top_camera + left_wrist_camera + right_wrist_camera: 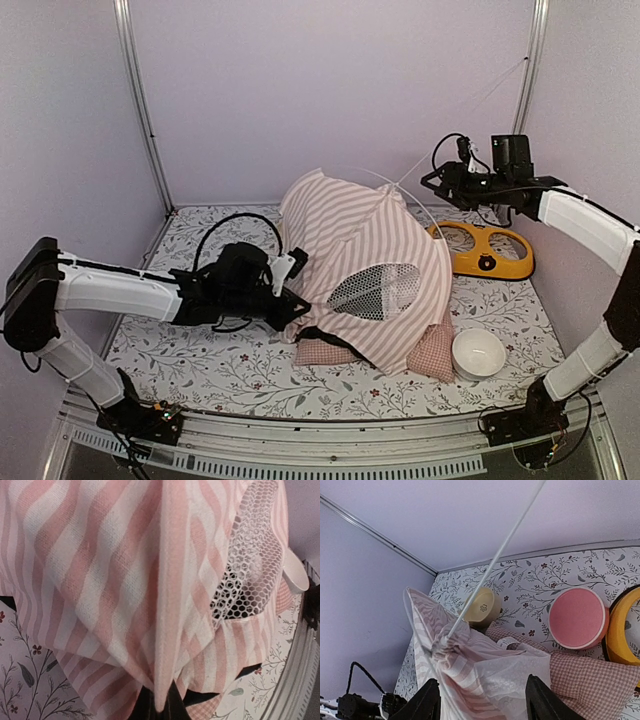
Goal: Set up the pet tent
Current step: Adjust the tent pole of the tent.
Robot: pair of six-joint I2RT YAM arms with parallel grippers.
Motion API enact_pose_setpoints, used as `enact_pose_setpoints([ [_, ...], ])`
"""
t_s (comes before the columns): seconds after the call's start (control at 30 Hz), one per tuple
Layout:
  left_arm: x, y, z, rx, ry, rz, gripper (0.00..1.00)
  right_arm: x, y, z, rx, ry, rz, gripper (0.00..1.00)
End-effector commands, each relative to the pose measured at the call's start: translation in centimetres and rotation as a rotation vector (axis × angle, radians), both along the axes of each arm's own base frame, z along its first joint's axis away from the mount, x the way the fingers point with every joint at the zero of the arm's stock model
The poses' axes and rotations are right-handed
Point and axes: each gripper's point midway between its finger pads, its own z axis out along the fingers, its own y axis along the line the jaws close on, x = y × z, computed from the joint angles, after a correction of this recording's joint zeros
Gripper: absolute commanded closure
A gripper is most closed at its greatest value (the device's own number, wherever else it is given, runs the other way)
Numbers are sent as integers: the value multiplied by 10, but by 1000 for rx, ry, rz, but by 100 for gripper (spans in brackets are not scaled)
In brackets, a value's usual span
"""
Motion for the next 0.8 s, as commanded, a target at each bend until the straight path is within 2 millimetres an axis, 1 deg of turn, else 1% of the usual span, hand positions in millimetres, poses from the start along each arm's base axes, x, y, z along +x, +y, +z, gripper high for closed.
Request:
enact_pose_setpoints([
  [0.0, -16, -9, 34, -111, 42, -71, 100, -47, 13, 38, -112, -164, 5, 40],
  [0.03, -19, -9, 37, -121, 44, -78, 100, -60, 28, 42, -100, -178, 46, 40],
  [0.1, -23, -10, 43, -140, 45, -92, 100, -84, 59, 39, -72, -175, 132, 41],
  [0.13, -26, -11, 46, -148, 45, -104, 100, -98, 78, 31, -58, -161, 183, 41],
  [0.17, -29, -12, 50, -158, 41, -120, 100, -108, 91, 20, -36, -129, 212, 42],
  [0.2, -32, -14, 55, -170, 33, -136, 100, -114, 103, 12, -19, -107, 233, 43],
  [0.23, -37, -16, 59, -181, 23, -157, 100, -117, 111, -1, -20, -84, 241, 44],
  [0.27, -42, -18, 66, -199, 6, -177, 100, -119, 119, -9, -6, -61, 245, 45],
  [0.3, -47, -20, 68, -206, -1, -195, 100, -120, 125, -12, 14, -56, 255, 46],
  [0.37, -53, -19, 70, -210, -4, -211, 100, -122, 137, -16, 58, -38, 253, 48],
  [0.43, -57, -16, 68, -207, -5, -218, 100, -119, 145, -21, 75, -27, 235, 49],
  [0.53, -64, -13, 65, -205, -3, -227, 100, -110, 153, -21, 121, -17, 217, 56],
  [0.57, -66, -12, 64, -204, 0, -232, 100, -109, 157, -21, 132, -14, 218, 59],
  [0.63, -68, -11, 63, -201, 0, -236, 100, -109, 163, -21, 143, -6, 213, 63],
  [0.77, -69, -8, 57, -187, 5, -235, 100, -112, 166, -19, 180, -18, 186, 64],
])
